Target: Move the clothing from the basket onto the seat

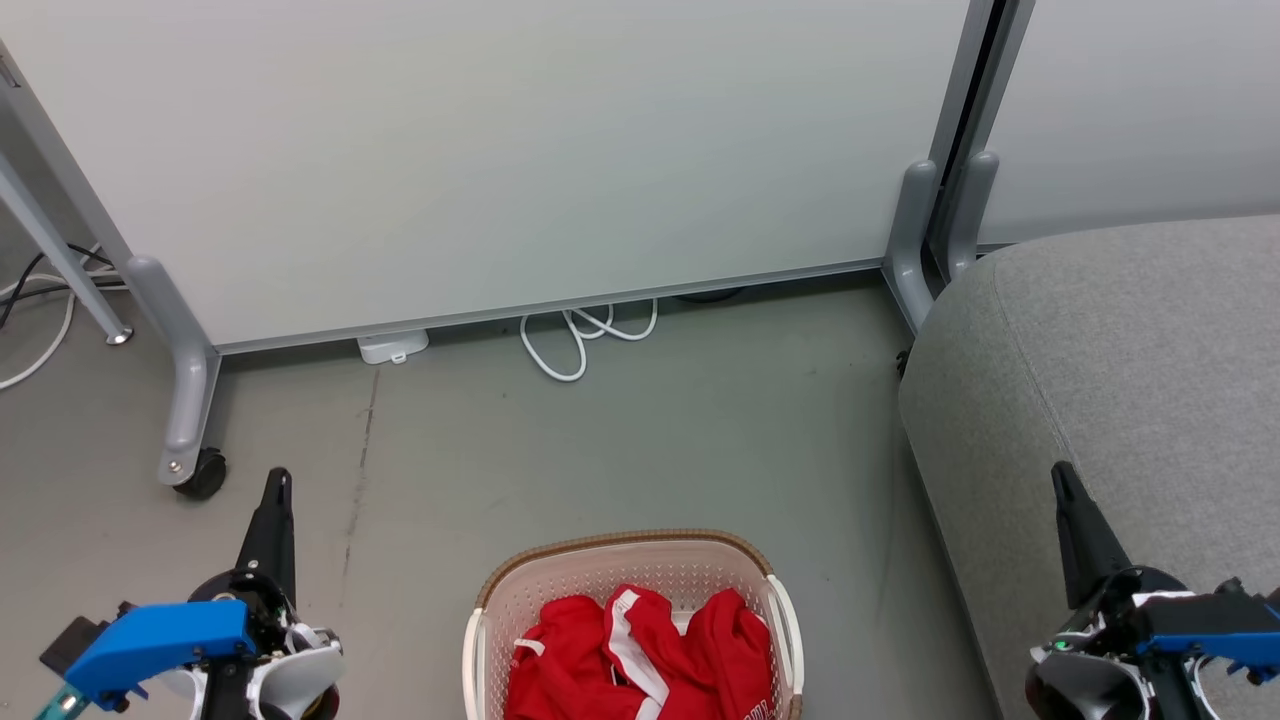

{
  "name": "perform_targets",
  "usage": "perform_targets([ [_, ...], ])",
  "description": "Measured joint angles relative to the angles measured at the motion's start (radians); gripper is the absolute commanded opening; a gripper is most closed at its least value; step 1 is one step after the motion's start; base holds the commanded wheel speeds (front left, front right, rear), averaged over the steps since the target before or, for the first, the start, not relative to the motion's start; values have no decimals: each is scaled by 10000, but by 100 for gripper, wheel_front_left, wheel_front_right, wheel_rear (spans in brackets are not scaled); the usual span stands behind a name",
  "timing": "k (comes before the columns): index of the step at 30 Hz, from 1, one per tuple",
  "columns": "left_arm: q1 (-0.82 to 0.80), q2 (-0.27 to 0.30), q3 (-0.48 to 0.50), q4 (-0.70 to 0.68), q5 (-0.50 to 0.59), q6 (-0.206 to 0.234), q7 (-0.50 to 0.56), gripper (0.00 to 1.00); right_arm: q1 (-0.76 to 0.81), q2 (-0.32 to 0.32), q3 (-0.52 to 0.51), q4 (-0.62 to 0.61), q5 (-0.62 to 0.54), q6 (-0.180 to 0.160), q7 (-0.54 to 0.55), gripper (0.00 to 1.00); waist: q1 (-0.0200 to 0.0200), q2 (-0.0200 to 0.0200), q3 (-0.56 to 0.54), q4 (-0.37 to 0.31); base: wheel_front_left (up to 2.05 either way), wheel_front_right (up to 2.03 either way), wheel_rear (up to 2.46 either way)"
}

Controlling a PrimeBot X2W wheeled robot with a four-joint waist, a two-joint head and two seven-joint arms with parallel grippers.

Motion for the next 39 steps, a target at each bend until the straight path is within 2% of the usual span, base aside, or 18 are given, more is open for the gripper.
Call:
perform_targets([
  [1,20,-4,-2,42,2,2,-6,100,26,8,4,33,-2,0,-4,100,0,0,0,0,0,0,0],
  [10,609,-136,-90,497,75,10,-190,100,419,90,73,556,-121,-19,-192,100,0,0,11,5,0,0,0],
  [17,560,-134,-253,395,723,10,-543,100,418,90,127,481,-709,-19,-535,100,0,0,33,17,0,0,0],
  [30,373,-123,-408,-8,3039,31,-1091,100,407,86,418,65,-2731,-19,-1101,100,0,0,76,29,0,0,0],
  [39,280,-107,-932,-326,5214,255,-1436,100,403,82,625,-180,-4249,-19,-1436,100,0,0,99,45,0,0,0],
])
